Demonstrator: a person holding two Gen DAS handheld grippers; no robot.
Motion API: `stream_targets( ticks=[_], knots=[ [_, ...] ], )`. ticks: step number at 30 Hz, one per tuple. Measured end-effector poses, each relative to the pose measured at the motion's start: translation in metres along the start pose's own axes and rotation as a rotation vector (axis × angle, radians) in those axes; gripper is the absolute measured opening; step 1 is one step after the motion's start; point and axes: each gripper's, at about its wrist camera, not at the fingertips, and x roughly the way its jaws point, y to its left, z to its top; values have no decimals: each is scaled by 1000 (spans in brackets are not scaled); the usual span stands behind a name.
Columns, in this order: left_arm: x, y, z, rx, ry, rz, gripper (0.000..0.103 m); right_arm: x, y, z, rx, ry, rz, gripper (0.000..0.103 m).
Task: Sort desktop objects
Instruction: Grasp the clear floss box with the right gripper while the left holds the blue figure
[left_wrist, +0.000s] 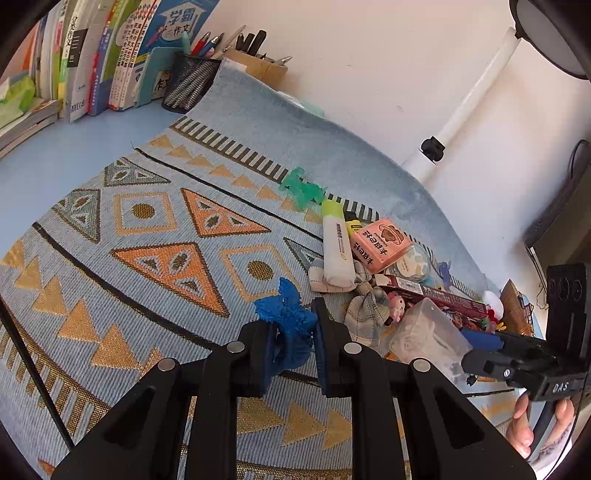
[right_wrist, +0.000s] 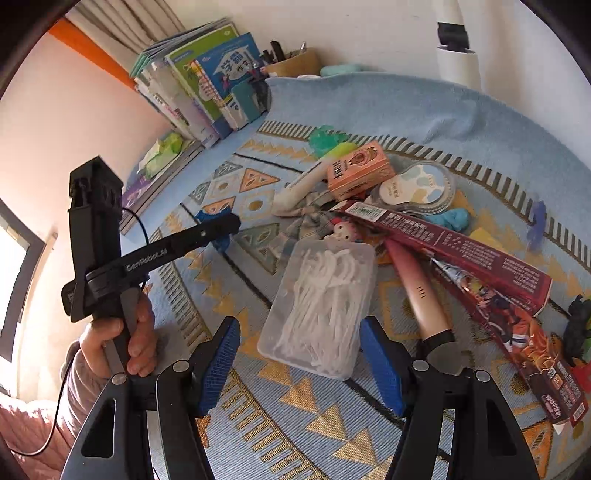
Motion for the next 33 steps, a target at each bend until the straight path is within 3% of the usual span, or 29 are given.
stream_targets(
  ticks=[3, 5, 9, 11, 17, 19, 26, 33],
  knots=[
    [0, -1, 0, 4, 3, -4, 15, 12, 13, 2, -10, -1, -124, 66],
    [0, -2, 0, 5, 3, -6, 15, 21, 11, 5, 71, 17, -153, 71],
    [0, -1, 1, -1, -1, -12, 15, 26, -6, 2, 349, 7, -26, 73],
    [0, -2, 1, -2, -1, -13, 15, 22, -15, 3, 453, -29, -12, 74],
    [-2, -2, 0, -5, -5, -15, 15, 21, -28, 15, 593, -32, 80, 74],
    [-2, -1, 1, -11, -7, -19, 15, 24, -27, 22, 593, -35, 69, 74],
    [-7, 3, 2, -37, -29, -24, 15, 44, -2, 36, 464, -8, -121, 75],
    [-7, 11, 4, -86, -35, -52, 15, 56, 40, 14, 180, -12, -352, 77]
  ],
)
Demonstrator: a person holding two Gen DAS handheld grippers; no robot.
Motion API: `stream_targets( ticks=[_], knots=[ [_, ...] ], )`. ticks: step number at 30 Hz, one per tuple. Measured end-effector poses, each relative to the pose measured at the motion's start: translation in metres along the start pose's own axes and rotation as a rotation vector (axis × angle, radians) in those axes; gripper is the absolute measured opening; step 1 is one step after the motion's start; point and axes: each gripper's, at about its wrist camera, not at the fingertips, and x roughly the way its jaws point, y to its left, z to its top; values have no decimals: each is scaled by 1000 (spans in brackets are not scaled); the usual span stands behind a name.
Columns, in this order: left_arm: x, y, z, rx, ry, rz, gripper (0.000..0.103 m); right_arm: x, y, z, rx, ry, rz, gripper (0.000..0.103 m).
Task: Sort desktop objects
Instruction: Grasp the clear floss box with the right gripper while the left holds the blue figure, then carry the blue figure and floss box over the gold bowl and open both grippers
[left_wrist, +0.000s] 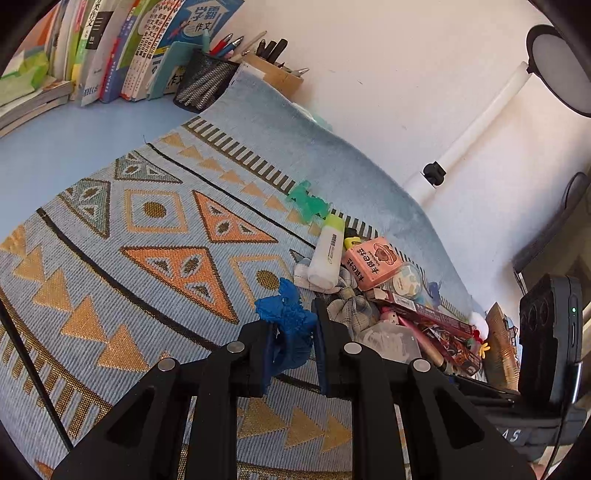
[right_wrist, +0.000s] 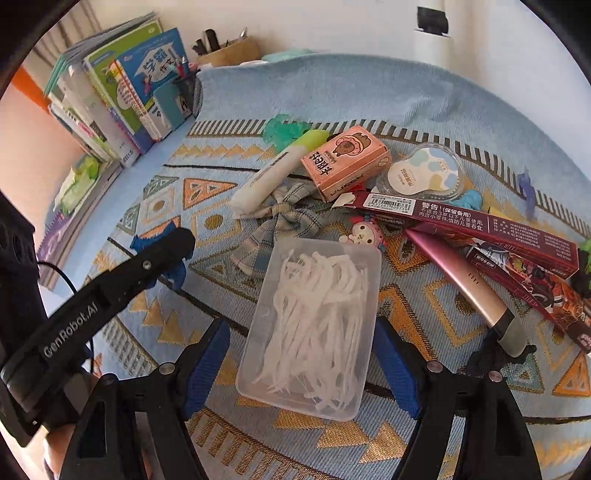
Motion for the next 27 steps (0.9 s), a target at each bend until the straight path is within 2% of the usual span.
stream_targets(
  ticks=[1, 2, 4, 6, 8, 11, 13, 16, 21, 24, 25, 27],
  knots=[
    [0, -1, 0, 6, 0, 2, 15, -1, 3, -6, -30, -18, -25, 77],
    [1, -2, -1, 12, 1, 4, 15, -3, 4, -12, -51, -40, -58, 68],
    [1, -5, -2, 24, 1, 11, 15, -9, 2, -23, -60, -65, -47, 64],
    [1, -5, -2, 29, -1, 10, 15, -19, -6, -32, -34, -78, 10, 62],
    [1, -4, -2, 27, -1, 8, 15, -32, -20, -47, 17, -84, 103, 61],
    [2, -3, -2, 23, 1, 9, 15, -59, -46, -76, 99, -95, 202, 60],
    [2, -4, -3, 24, 3, 14, 15, -77, -68, -98, 168, -111, 302, 60],
    [5, -7, -3, 35, 10, 37, 15, -108, -99, -130, 257, -160, 363, 59],
    [10, -14, -6, 71, 34, 81, 15, -163, -151, -161, 383, -293, 328, 57],
    [9, -26, -10, 120, 32, 99, 15, -186, -182, -160, 447, -355, 279, 57],
    [9, -33, -13, 129, 39, 96, 15, -193, -192, -161, 468, -373, 274, 57],
    [6, -49, -20, 124, 55, 33, 15, -207, -210, -164, 502, -415, 282, 57]
  ],
)
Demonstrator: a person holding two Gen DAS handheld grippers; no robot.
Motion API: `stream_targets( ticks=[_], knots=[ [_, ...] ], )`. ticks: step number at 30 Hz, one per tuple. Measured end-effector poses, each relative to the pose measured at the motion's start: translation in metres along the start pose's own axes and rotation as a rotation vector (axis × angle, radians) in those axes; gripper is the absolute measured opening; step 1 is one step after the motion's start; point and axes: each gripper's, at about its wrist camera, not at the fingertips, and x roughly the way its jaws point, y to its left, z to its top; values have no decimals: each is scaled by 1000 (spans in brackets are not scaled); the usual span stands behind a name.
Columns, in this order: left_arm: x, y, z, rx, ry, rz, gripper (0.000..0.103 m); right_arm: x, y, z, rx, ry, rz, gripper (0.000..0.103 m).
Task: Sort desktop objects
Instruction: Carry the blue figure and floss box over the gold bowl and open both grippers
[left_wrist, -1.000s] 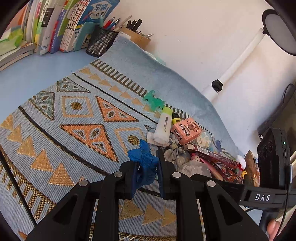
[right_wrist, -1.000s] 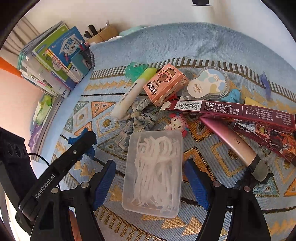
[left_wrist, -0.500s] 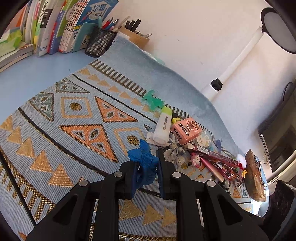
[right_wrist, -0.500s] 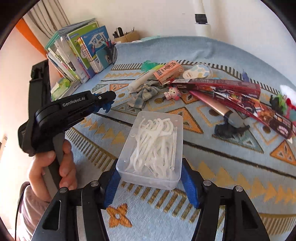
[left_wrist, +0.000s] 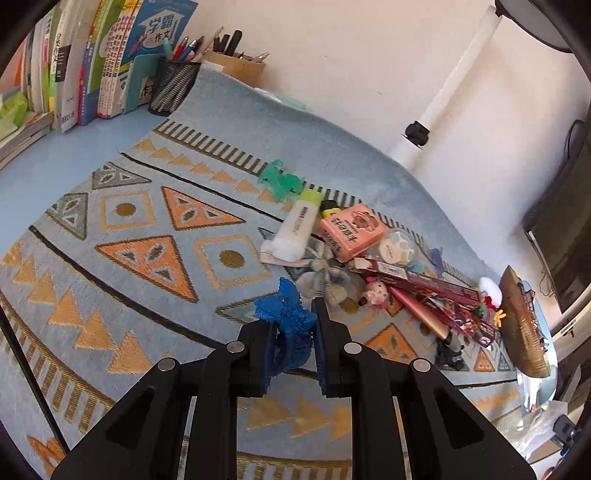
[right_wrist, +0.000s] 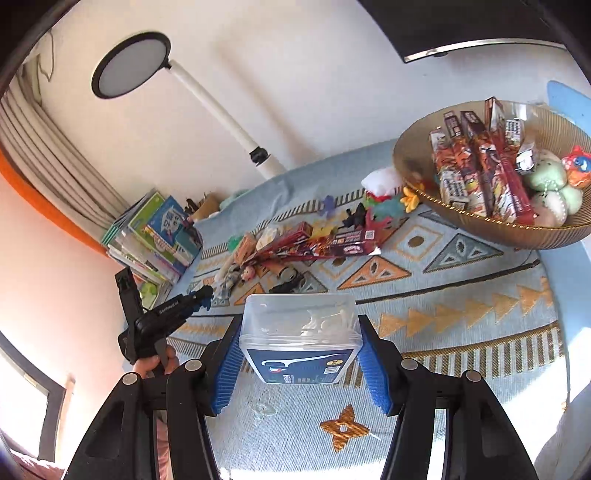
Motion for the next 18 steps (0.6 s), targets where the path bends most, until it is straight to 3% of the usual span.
stream_targets(
  ticks=[9, 15, 18],
  knots=[
    [-22, -137, -2, 212, -6, -182, 15, -56, -21, 39, 27, -166, -41, 57],
    [-33, -234, 9, 342, -28, -335, 15, -95, -22, 78, 4, -330, -145, 57],
    [-28, -284, 14, 414, -30, -389, 15, -106, -26, 98, -5, -388, -244, 57]
  ],
)
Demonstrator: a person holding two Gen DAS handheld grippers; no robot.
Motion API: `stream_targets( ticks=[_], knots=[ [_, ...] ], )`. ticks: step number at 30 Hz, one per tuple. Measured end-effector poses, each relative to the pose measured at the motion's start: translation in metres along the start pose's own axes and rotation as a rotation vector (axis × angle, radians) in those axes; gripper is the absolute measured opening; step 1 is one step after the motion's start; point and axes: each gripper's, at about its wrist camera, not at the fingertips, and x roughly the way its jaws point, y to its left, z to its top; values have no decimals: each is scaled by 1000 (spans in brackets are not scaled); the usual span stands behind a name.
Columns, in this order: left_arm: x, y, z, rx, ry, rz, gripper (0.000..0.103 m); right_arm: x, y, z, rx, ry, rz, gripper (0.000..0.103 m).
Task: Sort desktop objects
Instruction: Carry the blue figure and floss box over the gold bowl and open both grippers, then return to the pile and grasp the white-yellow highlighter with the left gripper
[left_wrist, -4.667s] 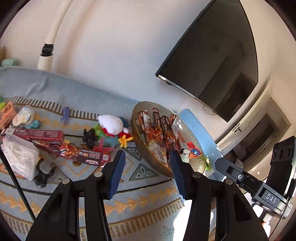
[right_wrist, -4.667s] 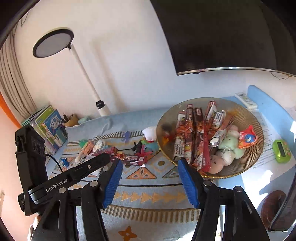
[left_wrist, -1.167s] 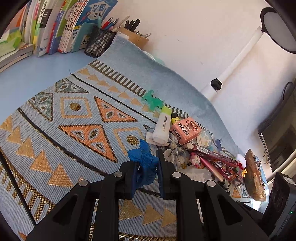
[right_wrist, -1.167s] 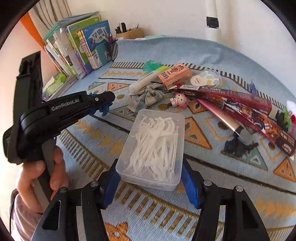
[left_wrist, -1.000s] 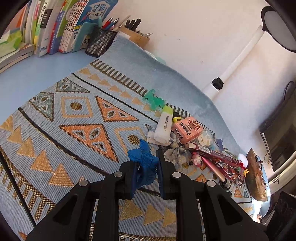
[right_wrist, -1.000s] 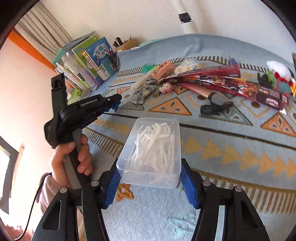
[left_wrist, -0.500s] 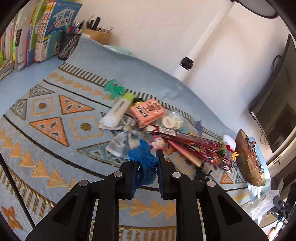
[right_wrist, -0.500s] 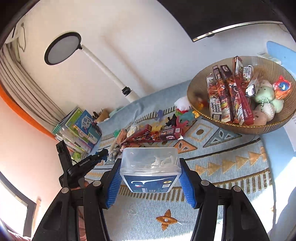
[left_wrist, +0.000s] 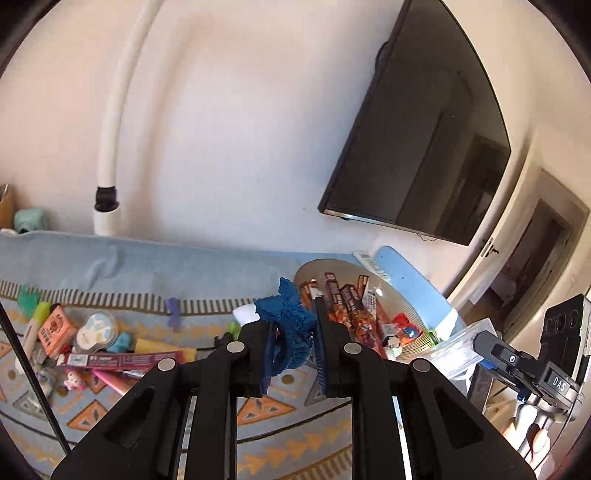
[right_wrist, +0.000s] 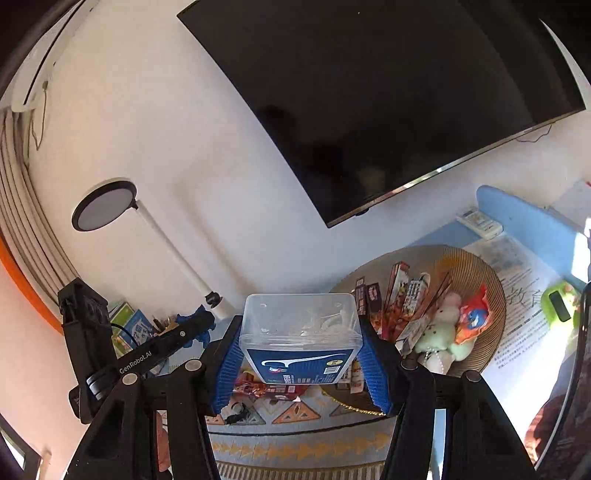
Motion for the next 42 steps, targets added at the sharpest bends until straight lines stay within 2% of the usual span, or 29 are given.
stream_targets(
  ticks=[5, 9, 11, 12, 13, 15, 18, 25, 29, 37, 40, 42],
  knots=[
    [49, -48, 19, 81, 27, -79, 15, 18, -18, 29, 21, 6, -130, 57],
    [96, -57, 21, 48, 94, -128, 16, 46, -38, 39, 25, 51, -255, 57],
    [116, -58, 21, 27, 117, -137, 16, 62, -49, 42, 56, 79, -277, 57],
    [126, -57, 21, 12, 131, -145, 22, 70, -56, 44, 87, 103, -271, 58],
    [136, -56, 21, -6, 152, -160, 40, 75, -65, 45, 125, 117, -251, 61],
    [156, -53, 21, -45, 217, -187, 63, 76, -76, 47, 186, 119, -221, 64],
    [169, -46, 18, -86, 258, -192, 63, 66, -79, 49, 174, 87, -246, 66],
    [131, -13, 13, -141, 212, -184, 63, 48, -69, 38, 167, 108, -186, 70],
    [100, 3, 5, -150, 188, -148, 63, 39, -39, 16, 119, 138, -133, 70],
    [27, 44, -38, -243, 116, -79, 63, 58, 52, -66, -50, 337, 39, 72],
    [-5, 72, -55, -284, 86, -20, 63, 79, 74, -106, -91, 421, 77, 72],
    [-27, 94, -65, -309, 58, 41, 63, 98, 82, -133, -128, 442, 91, 72]
  ],
)
